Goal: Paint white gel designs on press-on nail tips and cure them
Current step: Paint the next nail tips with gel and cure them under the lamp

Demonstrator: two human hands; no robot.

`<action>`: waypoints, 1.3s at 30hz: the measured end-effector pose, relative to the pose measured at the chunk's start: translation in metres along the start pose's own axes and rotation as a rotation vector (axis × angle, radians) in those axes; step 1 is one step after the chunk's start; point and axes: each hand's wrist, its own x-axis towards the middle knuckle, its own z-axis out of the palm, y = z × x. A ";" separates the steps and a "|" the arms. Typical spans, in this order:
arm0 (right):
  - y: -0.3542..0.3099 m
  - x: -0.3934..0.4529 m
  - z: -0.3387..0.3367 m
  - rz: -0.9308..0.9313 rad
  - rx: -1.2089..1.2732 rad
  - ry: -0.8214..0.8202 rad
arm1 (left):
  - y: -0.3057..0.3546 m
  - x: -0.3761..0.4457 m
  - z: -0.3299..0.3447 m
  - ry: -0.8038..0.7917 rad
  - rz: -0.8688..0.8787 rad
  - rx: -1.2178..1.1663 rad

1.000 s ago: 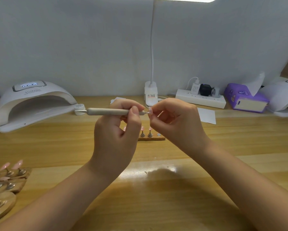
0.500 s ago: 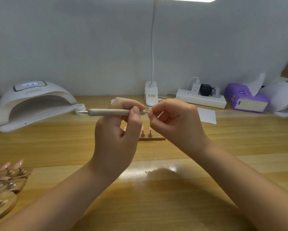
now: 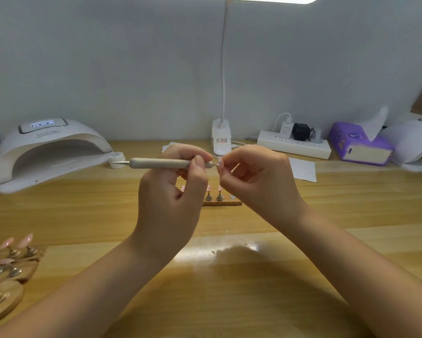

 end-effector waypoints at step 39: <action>0.065 -0.015 -0.004 0.390 -0.237 -0.620 | -0.027 -0.001 -0.008 0.086 -0.179 -0.053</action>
